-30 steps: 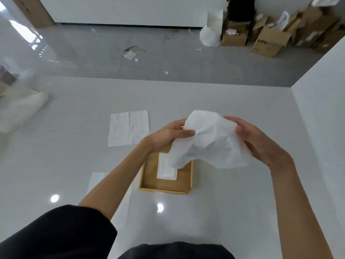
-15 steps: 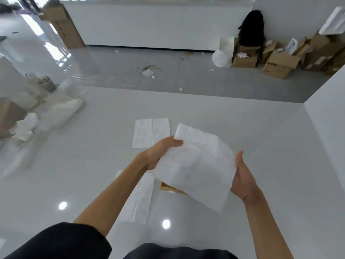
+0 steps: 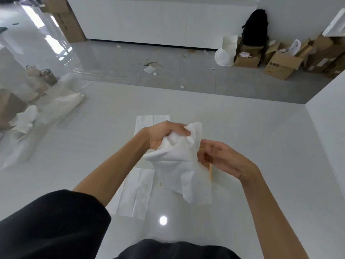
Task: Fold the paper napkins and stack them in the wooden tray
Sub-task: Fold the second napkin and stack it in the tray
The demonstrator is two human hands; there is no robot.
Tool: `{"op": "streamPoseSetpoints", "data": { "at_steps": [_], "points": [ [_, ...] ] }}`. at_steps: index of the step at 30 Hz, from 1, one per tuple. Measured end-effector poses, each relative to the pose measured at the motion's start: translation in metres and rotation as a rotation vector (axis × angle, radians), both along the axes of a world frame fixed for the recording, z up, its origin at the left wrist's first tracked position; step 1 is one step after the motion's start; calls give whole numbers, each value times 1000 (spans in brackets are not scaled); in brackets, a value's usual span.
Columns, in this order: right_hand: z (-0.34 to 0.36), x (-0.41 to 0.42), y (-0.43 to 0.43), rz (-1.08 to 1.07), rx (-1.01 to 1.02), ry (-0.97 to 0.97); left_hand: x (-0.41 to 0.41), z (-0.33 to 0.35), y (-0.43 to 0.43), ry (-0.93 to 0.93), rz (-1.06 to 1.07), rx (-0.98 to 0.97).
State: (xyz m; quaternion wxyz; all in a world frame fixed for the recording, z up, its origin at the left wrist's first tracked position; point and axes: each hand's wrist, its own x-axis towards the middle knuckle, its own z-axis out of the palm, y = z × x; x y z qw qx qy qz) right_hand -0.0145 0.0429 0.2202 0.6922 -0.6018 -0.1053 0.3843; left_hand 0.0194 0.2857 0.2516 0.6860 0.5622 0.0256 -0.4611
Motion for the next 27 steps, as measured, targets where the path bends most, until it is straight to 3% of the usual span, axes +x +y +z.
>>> {"op": "streamPoseSetpoints", "data": {
  "at_steps": [3, 6, 9, 13, 19, 22, 27],
  "points": [
    [-4, 0, 2, -18, -129, 8, 2, -16, -1, 34, 36, -29],
    [-8, -8, 0, -57, -47, 75, 2, -24, -5, 67, 75, -63],
    [-6, -17, -5, -241, 67, 130, -3, -30, -14, 103, 273, -206],
    [-14, -18, -18, -423, -14, 85, -24, -62, -29, 286, 533, -308],
    [-23, -24, -49, -688, -37, 123, -58, -100, -46, 385, 529, -467],
    [-27, -29, -62, -728, -63, 119, -61, -99, -49, 362, 539, -365],
    [-29, -33, -74, -764, -151, 95, -51, -91, -48, 54, 381, 20]
  ]
}}
